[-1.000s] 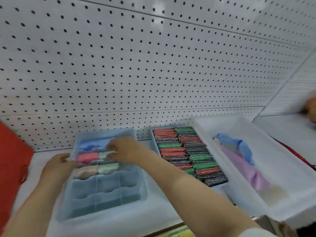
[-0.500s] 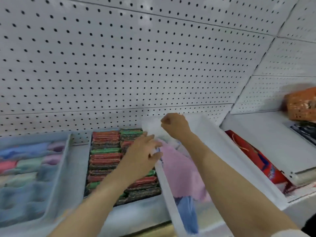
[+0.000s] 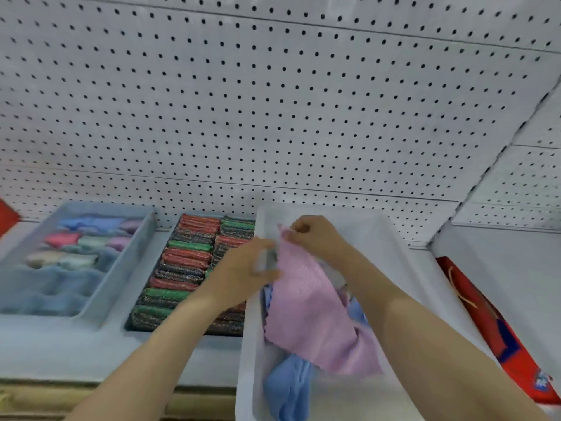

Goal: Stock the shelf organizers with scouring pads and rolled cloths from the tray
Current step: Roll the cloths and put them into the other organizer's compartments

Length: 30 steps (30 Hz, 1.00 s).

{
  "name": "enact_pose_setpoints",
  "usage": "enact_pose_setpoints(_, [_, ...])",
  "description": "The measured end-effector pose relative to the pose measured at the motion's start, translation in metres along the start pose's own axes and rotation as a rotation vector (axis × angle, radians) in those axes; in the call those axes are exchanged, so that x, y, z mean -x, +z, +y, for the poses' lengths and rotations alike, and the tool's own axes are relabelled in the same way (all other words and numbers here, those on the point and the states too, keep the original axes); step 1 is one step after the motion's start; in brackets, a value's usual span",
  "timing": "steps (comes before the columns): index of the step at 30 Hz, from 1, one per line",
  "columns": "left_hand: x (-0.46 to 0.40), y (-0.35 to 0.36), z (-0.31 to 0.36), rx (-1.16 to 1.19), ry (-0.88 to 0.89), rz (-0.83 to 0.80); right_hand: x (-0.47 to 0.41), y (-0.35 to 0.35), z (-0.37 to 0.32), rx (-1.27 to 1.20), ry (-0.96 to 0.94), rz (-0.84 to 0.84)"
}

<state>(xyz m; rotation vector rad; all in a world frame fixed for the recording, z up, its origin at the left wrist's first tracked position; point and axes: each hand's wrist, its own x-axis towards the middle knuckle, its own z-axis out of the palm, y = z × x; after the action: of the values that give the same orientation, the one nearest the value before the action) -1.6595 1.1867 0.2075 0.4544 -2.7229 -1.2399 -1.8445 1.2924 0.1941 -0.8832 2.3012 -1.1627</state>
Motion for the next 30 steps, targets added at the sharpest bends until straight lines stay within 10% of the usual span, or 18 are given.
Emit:
enact_pose_setpoints(7, [-0.028,-0.026,0.036,0.147,-0.024,0.059,0.046,-0.072,-0.090,-0.353,-0.173,0.020])
enact_pose_setpoints(30, [0.000,-0.223,0.078,0.259,0.068,0.464,0.045,-0.103,-0.187,-0.336,-0.299,0.392])
